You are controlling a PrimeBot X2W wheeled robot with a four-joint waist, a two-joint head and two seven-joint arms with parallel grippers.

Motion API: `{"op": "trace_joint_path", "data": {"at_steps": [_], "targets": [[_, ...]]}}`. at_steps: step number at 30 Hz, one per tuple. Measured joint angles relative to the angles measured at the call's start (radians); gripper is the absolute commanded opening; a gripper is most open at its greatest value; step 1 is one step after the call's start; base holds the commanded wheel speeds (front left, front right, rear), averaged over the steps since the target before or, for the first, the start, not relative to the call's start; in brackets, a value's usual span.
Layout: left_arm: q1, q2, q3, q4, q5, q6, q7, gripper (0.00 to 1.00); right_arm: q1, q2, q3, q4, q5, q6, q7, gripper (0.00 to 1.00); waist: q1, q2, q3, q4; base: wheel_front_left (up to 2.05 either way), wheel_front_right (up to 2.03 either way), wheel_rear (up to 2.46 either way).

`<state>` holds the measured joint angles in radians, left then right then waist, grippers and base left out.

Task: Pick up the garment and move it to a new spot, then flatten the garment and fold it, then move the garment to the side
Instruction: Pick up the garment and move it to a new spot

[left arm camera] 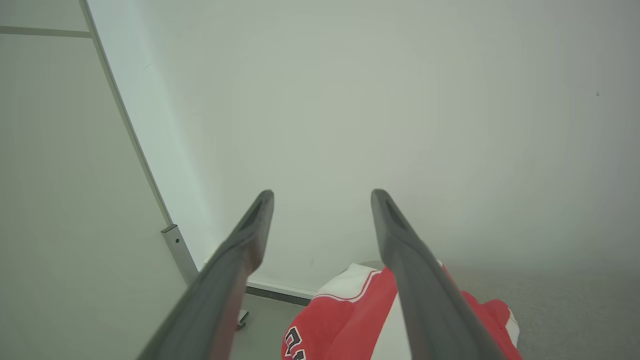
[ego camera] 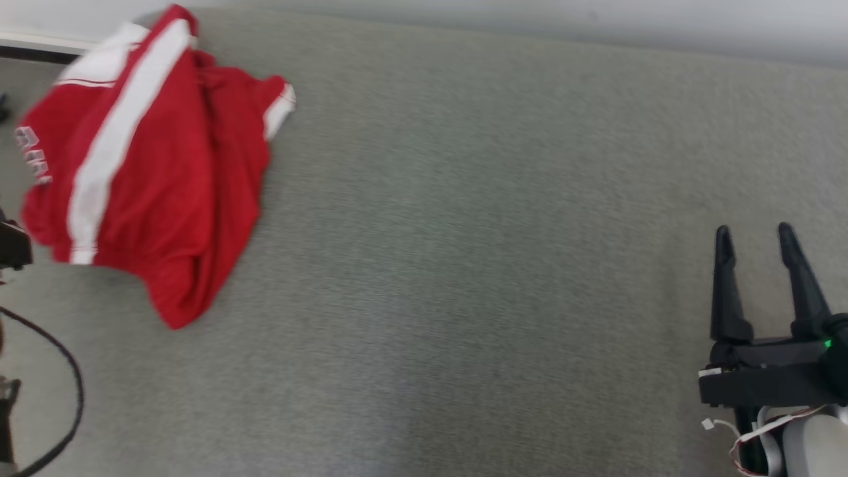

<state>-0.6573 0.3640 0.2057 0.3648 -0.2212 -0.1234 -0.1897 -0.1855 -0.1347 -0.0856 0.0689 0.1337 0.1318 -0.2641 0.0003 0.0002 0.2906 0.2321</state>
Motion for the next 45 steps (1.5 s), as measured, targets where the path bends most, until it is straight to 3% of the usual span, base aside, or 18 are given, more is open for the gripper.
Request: {"op": "trace_joint_path", "data": {"at_steps": [14, 26, 27, 28, 29, 34, 41, 45], "targets": [[-0.085, 0.121, -0.040, 0.270, -0.040, -0.006, 0.131, 1.00, -0.019, 0.023, -0.031, -0.028, -0.003, 0.000, 0.000, 1.00, -0.0001, 0.0000, 0.130, -0.217, 0.00, 0.00, 0.00], [-0.105, 0.163, -0.099, 0.498, -0.142, -0.008, 0.291, 1.00, -0.022, 0.031, -0.025, -0.033, -0.004, 0.000, 0.000, 1.00, -0.0003, 0.0000, 0.159, -0.284, 0.00, 0.00, 0.00], [-0.106, 0.165, -0.111, 0.505, -0.146, -0.008, 0.302, 0.72, -0.022, 0.032, -0.024, -0.033, -0.004, 0.000, 0.000, 1.00, -0.0002, 0.0000, 0.158, -0.284, 0.00, 0.00, 0.00], [-0.110, 0.169, -0.116, 0.517, -0.152, -0.008, 0.308, 0.29, -0.023, 0.033, -0.022, -0.032, -0.004, 0.000, 0.000, 1.00, -0.0003, 0.0000, 0.158, -0.285, 0.00, 0.00, 0.00], [-0.115, 0.171, -0.121, 0.528, -0.158, -0.008, 0.312, 0.00, -0.024, 0.033, -0.021, -0.032, -0.004, 0.000, 0.000, 1.00, -0.0003, -0.0001, 0.158, -0.285, 0.00, 0.00, 0.00], [-0.125, 0.177, -0.151, 0.566, -0.179, -0.008, 0.280, 0.00, -0.030, 0.034, -0.019, -0.028, -0.004, 0.000, 0.000, 1.00, -0.0003, -0.0001, 0.151, -0.284, 0.00, 0.00, 0.00], [-0.190, 0.210, -0.171, 0.560, -0.134, 0.015, 0.053, 0.00, -0.023, 0.043, -0.007, -0.015, -0.003, 0.000, 0.000, 1.00, -0.0003, -0.0001, 0.105, -0.270, 0.00, 0.00, 0.00], [-0.239, 0.222, -0.186, 0.502, -0.114, 0.019, -0.020, 0.00, -0.016, 0.054, 0.002, -0.001, 0.002, 0.000, 0.000, 1.00, -0.0003, -0.0001, 0.069, -0.260, 0.00, 0.00, 0.00]]}}
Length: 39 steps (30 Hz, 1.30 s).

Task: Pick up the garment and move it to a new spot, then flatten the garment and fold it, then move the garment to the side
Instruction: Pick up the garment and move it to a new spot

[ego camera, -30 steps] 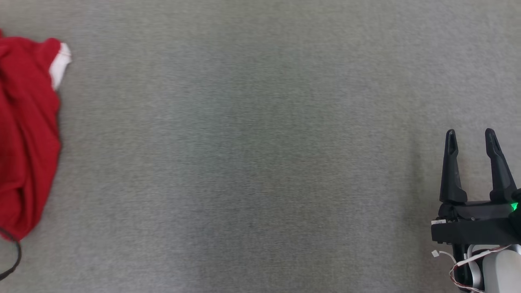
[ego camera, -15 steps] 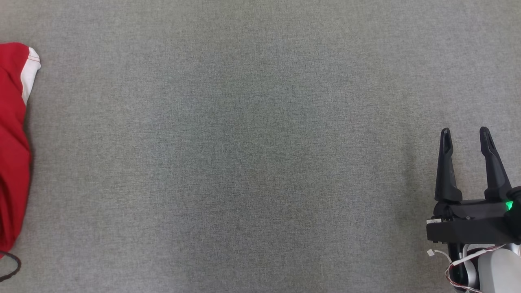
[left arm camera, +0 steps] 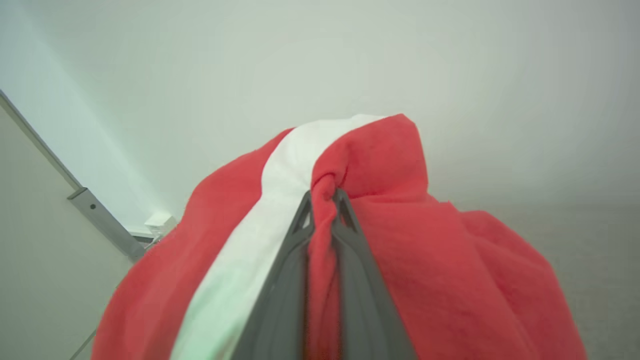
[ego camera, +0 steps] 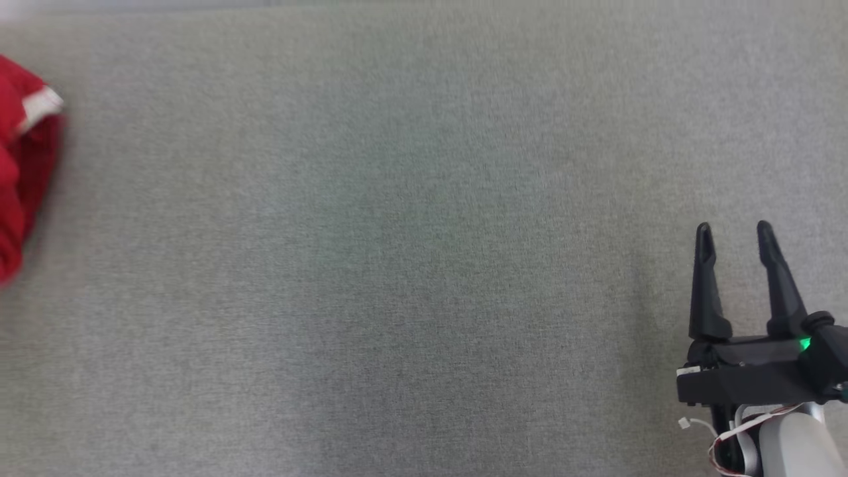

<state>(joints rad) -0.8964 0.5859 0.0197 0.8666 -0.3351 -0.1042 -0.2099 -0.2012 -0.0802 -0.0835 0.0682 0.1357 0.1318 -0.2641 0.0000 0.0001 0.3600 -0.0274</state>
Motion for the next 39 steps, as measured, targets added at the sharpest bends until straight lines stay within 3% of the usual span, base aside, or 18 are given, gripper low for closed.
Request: {"op": "trace_joint_path", "data": {"at_steps": [7, 14, 19, 27, 33, 39], "targets": [[-0.106, -0.014, -0.066, -0.202, 0.030, -0.009, 0.006, 0.00, 0.020, 0.017, 0.010, 0.023, 0.016, 0.000, 0.000, 1.00, -0.0002, -0.0001, -0.071, 0.006, 0.00, 0.00, 0.00], [-0.177, -0.094, -0.155, -0.463, 0.026, -0.011, 0.143, 0.00, 0.042, 0.027, 0.018, 0.041, 0.040, 0.000, 0.000, 1.00, -0.0002, -0.0001, -0.127, -0.035, 0.00, 0.00, 0.00], [-0.199, -0.173, -0.219, -0.570, 0.010, -0.012, 0.225, 0.00, 0.045, 0.028, 0.027, 0.048, 0.073, 0.000, 0.000, 1.00, -0.0002, -0.0001, -0.146, -0.095, 0.00, 0.00, 0.00], [-0.202, -0.335, -0.323, -0.652, -0.018, 0.015, 0.279, 0.00, 0.059, 0.029, 0.031, 0.058, 0.109, 0.000, 0.000, 1.00, -0.0001, 0.0000, -0.163, -0.200, 0.00, 0.00, 0.00], [-0.065, -0.396, -0.359, -0.622, -0.047, 0.031, 0.259, 0.00, 0.062, 0.029, 0.024, 0.056, 0.113, 0.000, 0.000, 1.00, -0.0001, -0.0001, -0.162, -0.257, 0.00, 0.00, 0.00], [0.156, -0.424, -0.369, -0.546, -0.084, 0.070, 0.204, 0.00, 0.062, 0.029, 0.028, 0.053, 0.118, 0.000, 0.000, 1.00, 0.0000, 0.0000, -0.140, -0.262, 0.00, 0.00, 0.00]]}}
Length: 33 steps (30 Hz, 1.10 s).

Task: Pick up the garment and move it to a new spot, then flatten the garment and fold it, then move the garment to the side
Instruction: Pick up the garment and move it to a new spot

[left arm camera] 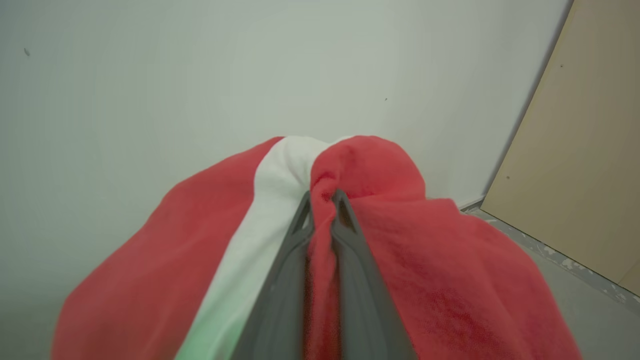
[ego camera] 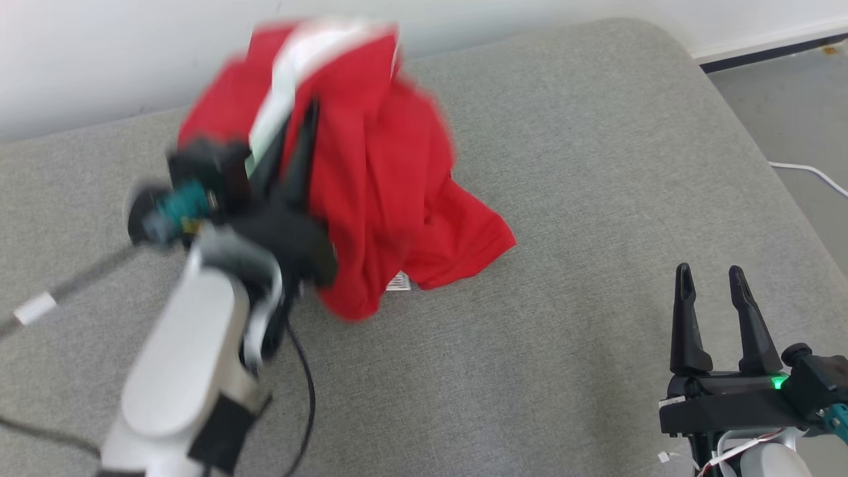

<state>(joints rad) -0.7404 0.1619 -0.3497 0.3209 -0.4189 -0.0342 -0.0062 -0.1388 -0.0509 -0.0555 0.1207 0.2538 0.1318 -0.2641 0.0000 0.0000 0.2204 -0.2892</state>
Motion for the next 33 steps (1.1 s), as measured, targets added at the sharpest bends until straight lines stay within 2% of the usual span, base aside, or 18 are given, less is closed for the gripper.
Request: {"op": "trace_joint_path", "data": {"at_steps": [5, 11, 12, 13, 18, 26, 33], "targets": [[0.131, -0.002, -0.013, 0.095, -0.002, 0.011, -0.059, 0.00, -0.006, 0.000, 0.019, 0.004, 0.000, 0.000, 0.000, 1.00, 0.0000, 0.0000, 0.014, 0.012, 0.00, 0.00, 0.00], [0.189, -0.029, -0.060, 0.220, 0.005, -0.007, -0.118, 0.00, -0.009, 0.000, 0.035, 0.017, -0.001, 0.000, 0.000, 1.00, 0.0000, 0.0000, 0.010, 0.030, 0.00, 0.00, 0.00], [0.188, -0.033, -0.069, 0.229, 0.014, -0.012, -0.140, 0.43, -0.008, 0.000, 0.036, 0.017, -0.002, 0.000, 0.000, 1.00, 0.0001, 0.0000, 0.006, 0.034, 0.00, 0.00, 0.00], [0.186, -0.040, -0.069, 0.236, 0.013, -0.018, -0.165, 1.00, -0.006, 0.001, 0.039, 0.017, -0.005, 0.000, 0.000, 1.00, 0.0001, 0.0000, 0.001, 0.039, 0.00, 0.00, 0.00], [0.180, -0.061, -0.040, 0.215, -0.004, -0.027, -0.242, 1.00, 0.013, 0.000, 0.044, 0.017, -0.019, 0.000, 0.000, 1.00, 0.0000, 0.0000, -0.034, 0.068, 0.00, 0.00, 0.00], [0.257, -0.027, 0.054, 0.057, 0.026, -0.018, -0.256, 1.00, 0.043, 0.001, 0.053, 0.004, -0.044, 0.000, 0.000, 1.00, -0.0001, -0.0001, -0.086, 0.134, 0.00, 0.00, 0.00], [0.430, 0.019, 0.140, -0.069, 0.077, -0.019, -0.256, 1.00, 0.074, 0.001, 0.066, -0.001, -0.052, 0.000, 0.000, 1.00, -0.0001, -0.0001, -0.140, 0.202, 0.00, 0.00, 0.00]]}}
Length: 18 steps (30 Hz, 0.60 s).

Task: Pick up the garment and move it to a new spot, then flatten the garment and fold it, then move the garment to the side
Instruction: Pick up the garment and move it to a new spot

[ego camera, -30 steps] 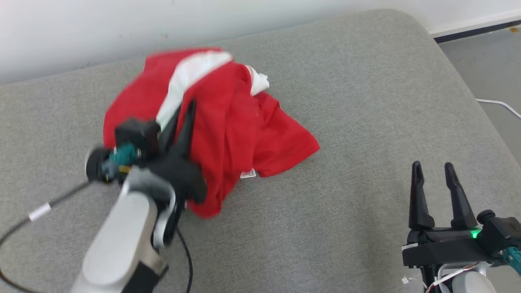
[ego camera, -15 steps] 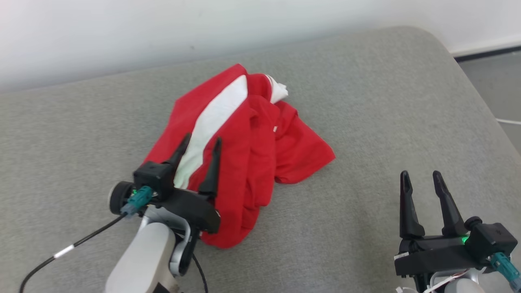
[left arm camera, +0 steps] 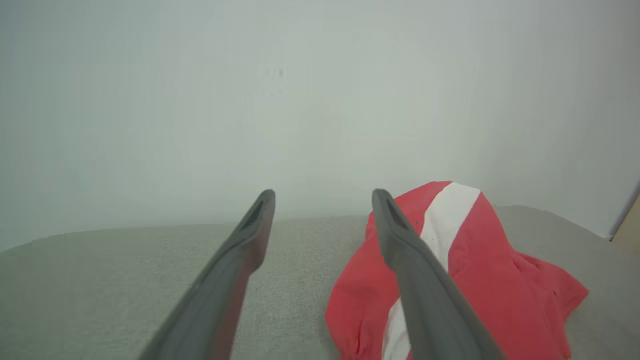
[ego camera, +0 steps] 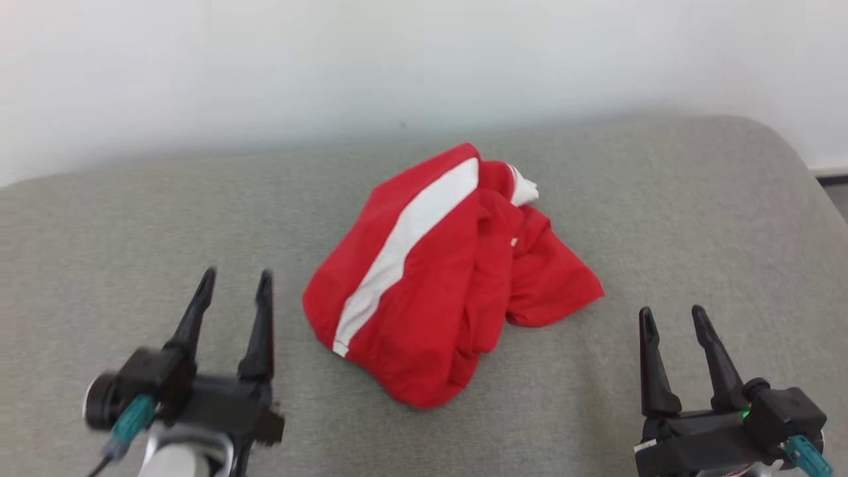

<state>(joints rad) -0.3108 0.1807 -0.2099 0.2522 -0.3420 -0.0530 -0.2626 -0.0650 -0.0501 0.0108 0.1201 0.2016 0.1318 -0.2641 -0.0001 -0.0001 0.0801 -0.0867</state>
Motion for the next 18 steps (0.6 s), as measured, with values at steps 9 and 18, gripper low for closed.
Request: {"op": "trace_joint_path", "data": {"at_steps": [9, 18], "targets": [[0.217, 0.022, 0.100, -0.116, 0.020, 0.001, 0.000, 1.00, 0.028, 0.000, 0.013, 0.001, 0.000, 0.000, 0.000, 1.00, -0.0001, -0.0001, -0.065, 0.065, 0.00, 0.00, 0.00], [0.335, -0.012, 0.144, -0.135, 0.057, 0.000, 0.000, 1.00, 0.052, -0.001, 0.016, 0.017, -0.018, 0.000, 0.000, 1.00, 0.0000, 0.0000, -0.093, 0.099, 0.00, 0.00, 0.00]]}}
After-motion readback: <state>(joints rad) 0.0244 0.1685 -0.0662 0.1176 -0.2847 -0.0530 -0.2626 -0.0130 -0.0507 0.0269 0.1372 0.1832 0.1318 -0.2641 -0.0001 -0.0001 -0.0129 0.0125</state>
